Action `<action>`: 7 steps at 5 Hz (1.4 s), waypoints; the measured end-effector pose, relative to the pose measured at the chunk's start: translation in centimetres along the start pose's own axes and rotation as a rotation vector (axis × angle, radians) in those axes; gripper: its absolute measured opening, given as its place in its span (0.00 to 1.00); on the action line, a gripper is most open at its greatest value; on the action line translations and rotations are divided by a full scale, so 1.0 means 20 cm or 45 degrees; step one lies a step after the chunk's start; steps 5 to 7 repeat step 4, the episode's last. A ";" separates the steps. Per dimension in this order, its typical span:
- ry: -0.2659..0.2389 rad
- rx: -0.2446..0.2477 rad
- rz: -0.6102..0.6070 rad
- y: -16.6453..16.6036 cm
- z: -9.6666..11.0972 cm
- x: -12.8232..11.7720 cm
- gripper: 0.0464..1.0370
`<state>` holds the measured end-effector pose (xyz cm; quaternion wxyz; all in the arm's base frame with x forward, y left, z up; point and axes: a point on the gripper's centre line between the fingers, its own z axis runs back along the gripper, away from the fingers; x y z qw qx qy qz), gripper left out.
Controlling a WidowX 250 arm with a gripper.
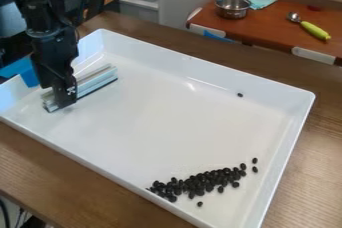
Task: Sweep into pile
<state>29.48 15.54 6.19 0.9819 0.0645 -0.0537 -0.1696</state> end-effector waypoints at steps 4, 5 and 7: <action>-0.205 -0.391 0.084 0.01 0.54 0.03 0.96; -0.205 -0.391 0.084 0.01 0.54 0.03 0.96; -0.205 -0.391 0.084 0.01 0.54 0.03 0.96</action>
